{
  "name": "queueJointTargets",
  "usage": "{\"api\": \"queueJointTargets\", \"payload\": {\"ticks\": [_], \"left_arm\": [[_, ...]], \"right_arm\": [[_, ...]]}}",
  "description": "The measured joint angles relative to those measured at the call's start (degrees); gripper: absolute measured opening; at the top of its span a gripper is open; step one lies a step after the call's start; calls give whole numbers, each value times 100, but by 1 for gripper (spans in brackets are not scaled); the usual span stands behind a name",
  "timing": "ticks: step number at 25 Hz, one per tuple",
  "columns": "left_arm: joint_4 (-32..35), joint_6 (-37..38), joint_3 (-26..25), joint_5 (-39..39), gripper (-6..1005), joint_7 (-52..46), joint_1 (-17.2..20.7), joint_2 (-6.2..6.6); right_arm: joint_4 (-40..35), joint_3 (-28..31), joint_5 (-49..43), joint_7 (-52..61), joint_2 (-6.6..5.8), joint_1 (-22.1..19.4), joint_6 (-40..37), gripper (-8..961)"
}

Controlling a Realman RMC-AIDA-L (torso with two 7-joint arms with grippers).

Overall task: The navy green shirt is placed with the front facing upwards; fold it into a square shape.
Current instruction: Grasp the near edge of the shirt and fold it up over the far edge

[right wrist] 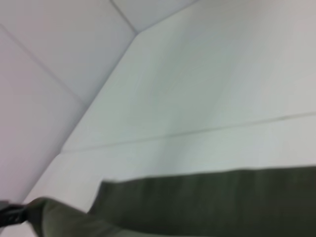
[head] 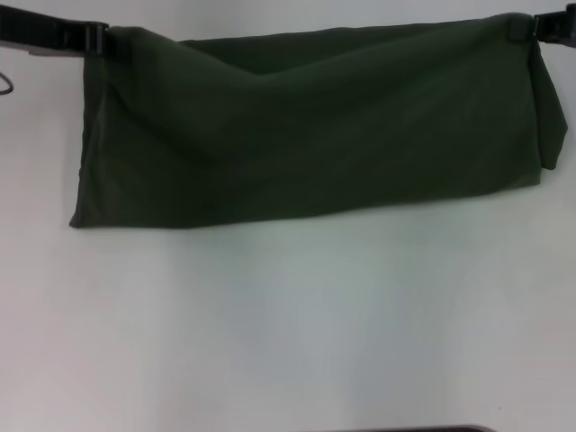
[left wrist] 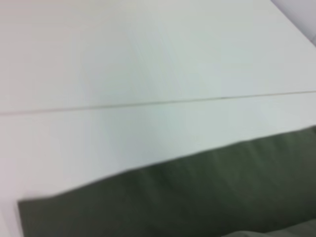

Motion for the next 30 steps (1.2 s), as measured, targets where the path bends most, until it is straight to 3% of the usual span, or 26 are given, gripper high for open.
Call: {"api": "queueJointTargets", "payload": {"ticks": [6, 12, 20, 26, 30], "left_arm": [[-282, -945, 207, 40, 63, -51, -78, -101], [-559, -1506, 415, 64, 67, -64, -110, -190], [-995, -2035, 509, 310, 86, -105, -231, -246], [-1153, -2545, 522, 312, 101, -70, -237, -312], [-1385, -2593, 492, 326, 111, -119, -357, -271]], "right_arm": [[157, -83, 20, -139, 268, 65, 1169, 32], [584, -369, 26, -287, 448, 342, 2337, 32], [1156, -1233, 17, -310, 475, 730, 3550, 32], [1424, -1305, 19, -295, 467, 759, 3878, 31], [1601, -1302, 8, -278, 378, 739, 3867, 34]]}}
